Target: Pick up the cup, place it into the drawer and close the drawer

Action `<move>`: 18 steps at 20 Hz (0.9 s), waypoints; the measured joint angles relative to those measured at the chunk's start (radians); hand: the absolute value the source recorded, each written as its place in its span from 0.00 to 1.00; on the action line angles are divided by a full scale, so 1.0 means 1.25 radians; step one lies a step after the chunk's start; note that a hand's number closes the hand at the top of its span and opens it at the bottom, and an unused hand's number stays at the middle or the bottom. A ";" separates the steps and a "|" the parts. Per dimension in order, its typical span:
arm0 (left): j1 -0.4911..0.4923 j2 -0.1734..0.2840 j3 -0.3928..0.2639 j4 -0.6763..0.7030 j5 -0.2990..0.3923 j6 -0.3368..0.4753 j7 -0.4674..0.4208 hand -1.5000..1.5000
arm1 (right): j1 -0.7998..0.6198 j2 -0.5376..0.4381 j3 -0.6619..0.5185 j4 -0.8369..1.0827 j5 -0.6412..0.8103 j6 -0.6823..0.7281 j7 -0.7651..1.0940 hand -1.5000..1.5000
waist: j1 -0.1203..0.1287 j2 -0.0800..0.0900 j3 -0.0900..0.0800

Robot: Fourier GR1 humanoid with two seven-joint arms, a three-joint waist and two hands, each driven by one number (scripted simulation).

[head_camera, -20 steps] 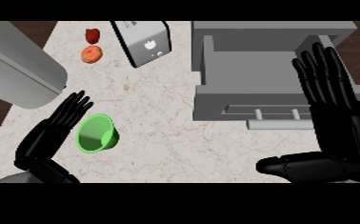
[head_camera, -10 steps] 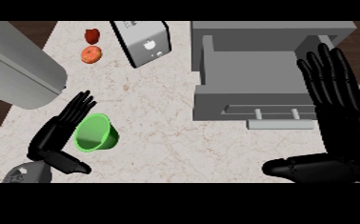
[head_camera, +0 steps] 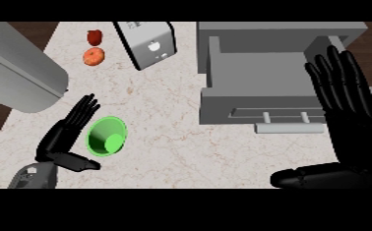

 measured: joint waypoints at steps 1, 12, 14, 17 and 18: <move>-0.006 0.001 -0.005 0.026 -0.010 0.011 -0.019 0.00 | 0.008 0.002 0.005 -0.003 0.002 0.002 -0.004 0.00 | -0.001 0.000 0.000; -0.071 0.009 -0.046 0.183 -0.048 0.053 -0.109 0.00 | -0.003 -0.008 -0.014 0.010 -0.013 0.014 -0.009 0.00 | -0.003 0.002 -0.002; -0.091 0.004 -0.049 0.212 -0.048 0.055 -0.117 0.00 | -0.006 -0.005 -0.009 0.001 -0.011 0.010 0.000 0.00 | -0.005 0.003 -0.003; -0.098 -0.005 -0.058 0.227 -0.044 0.055 -0.124 0.00 | -0.013 -0.015 -0.025 -0.006 -0.031 0.015 0.017 0.00 | -0.004 0.003 -0.003; -0.101 -0.002 -0.057 0.238 -0.040 0.050 -0.128 0.00 | -0.011 -0.016 -0.026 -0.010 -0.034 0.016 0.021 0.00 | -0.005 0.003 -0.003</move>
